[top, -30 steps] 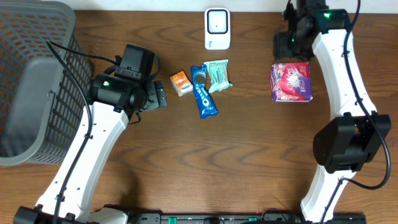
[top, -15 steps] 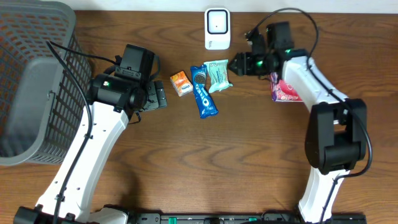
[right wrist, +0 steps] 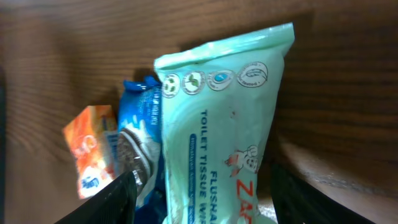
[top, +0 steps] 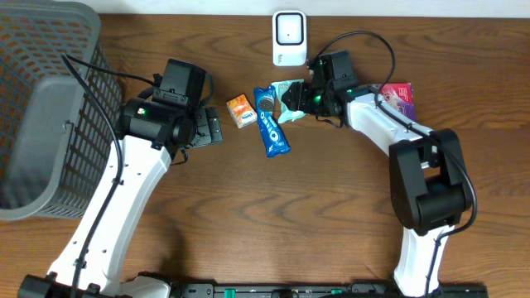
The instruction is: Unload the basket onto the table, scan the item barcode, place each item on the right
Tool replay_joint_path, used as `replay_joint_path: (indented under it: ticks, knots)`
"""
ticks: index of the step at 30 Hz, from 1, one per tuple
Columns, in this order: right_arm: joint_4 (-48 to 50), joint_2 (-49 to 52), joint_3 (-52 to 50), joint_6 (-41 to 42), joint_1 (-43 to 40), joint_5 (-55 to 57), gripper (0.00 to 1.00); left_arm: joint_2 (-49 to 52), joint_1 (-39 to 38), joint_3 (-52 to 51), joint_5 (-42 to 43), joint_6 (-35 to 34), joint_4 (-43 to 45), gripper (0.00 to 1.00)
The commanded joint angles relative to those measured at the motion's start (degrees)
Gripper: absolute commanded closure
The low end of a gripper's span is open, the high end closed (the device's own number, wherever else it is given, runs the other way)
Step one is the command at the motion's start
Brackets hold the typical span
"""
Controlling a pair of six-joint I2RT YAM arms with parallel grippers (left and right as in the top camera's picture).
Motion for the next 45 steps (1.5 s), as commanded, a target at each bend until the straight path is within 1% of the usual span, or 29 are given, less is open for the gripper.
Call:
replay_joint_path:
  ticks: [1,3,5,6,9,11,13,14,17,18,19,20,23,25,26,27,30,32,34,35,38,39,42,45]
  knots:
    - [0.0,4.0,-0.5,1.6,0.4,1.7,0.39,-0.1,0.2,0.2,-0.5,-0.3,-0.3,0.02]
    - [-0.2,5.0,-0.5,0.9,0.4,1.7,0.76,-0.1,0.2,0.2,-0.5,-0.3,-0.2,0.02]
    - [-0.3,5.0,-0.5,-1.5,0.4,1.7,0.97,-0.1,0.2,0.2,-0.5,-0.3,-0.2,0.02]
    - [-0.6,4.5,-0.4,-3.3,0.2,1.7,0.99,-0.1,0.2,0.2,-0.5,-0.3,-0.2,0.02]
    - [-4.1,2.5,0.6,-7.2,-0.5,3.7,0.99,-0.1,0.2,0.2,-0.5,-0.3,-0.3,0.02]
    - [-9.0,0.3,2.2,-9.7,-0.8,9.0,0.99,-0.1,0.2,0.2,-0.5,-0.3,-0.3,0.02]
    - [-14.2,-2.1,3.9,-12.5,-0.5,17.0,0.99,-0.1,0.2,0.2,-0.5,-0.3,-0.3,0.02]
    - [-17.0,-3.3,4.7,-13.2,0.1,22.8,0.99,-0.1,0.2,0.2,-0.5,-0.3,-0.3,0.02]
    - [-22.0,-5.6,5.4,-13.3,2.0,40.8,0.99,-0.1,0.2,0.2,-0.5,-0.3,-0.2,0.02]
    - [-23.5,-5.9,5.4,-13.2,3.1,48.7,0.99,-0.1,0.2,0.2,-0.5,-0.3,-0.2,0.02]
    - [-24.3,-5.9,5.4,-13.3,3.7,53.0,0.99,-0.1,0.2,0.2,-0.5,-0.3,-0.3,0.02]
    - [-25.5,-5.3,5.1,-13.3,5.3,62.5,0.99,-0.1,0.2,0.2,-0.5,-0.3,-0.3,0.02]
    - [-25.8,-3.7,4.6,-13.8,7.3,69.7,0.99,-0.1,0.2,0.2,-0.5,-0.3,-0.2,0.02]
    - [-25.6,-1.0,4.6,-14.4,9.0,73.8,0.99,-0.1,0.2,0.2,-0.5,-0.3,-0.3,0.02]
    - [-25.6,2.6,4.6,-14.4,10.8,77.8,0.99,-0.1,0.2,0.2,-0.5,-0.3,-0.2,0.02]
    - [-25.6,4.0,4.6,-15.1,11.5,78.2,0.94,-0.1,0.2,0.2,-0.5,-0.3,-0.3,0.02]
    - [-25.6,7.2,4.6,-17.3,14.2,77.8,0.69,-0.1,0.2,0.2,-0.5,-0.3,-0.3,0.02]
    - [-25.6,7.9,4.6,-17.4,16.1,75.3,0.56,-0.1,0.2,0.2,-0.5,-0.3,-0.3,0.02]
    - [-25.6,7.9,4.8,-17.7,18.5,69.1,0.56,-0.1,0.2,0.2,-0.5,-0.3,-0.3,0.02]
    - [-25.6,7.8,5.0,-17.7,19.1,67.3,0.53,-0.1,0.2,0.2,-0.5,-0.3,-0.3,0.02]
    - [-27.1,7.6,7.7,-15.8,20.1,62.5,0.53,-0.1,0.2,0.2,-0.5,-0.3,-0.2,0.02]
    - [-31.0,7.5,12.7,-15.2,19.9,60.6,0.53,-0.1,0.2,0.2,-0.5,-0.3,-0.2,0.02]
    - [-37.4,7.5,21.0,-17.8,19.3,60.8,0.50,-0.1,0.2,0.2,-0.5,-0.3,-0.3,0.02]
    - [-42.3,7.5,27.7,-18.0,17.9,60.3,0.49,-0.1,0.2,0.2,-0.5,-0.3,-0.3,0.02]
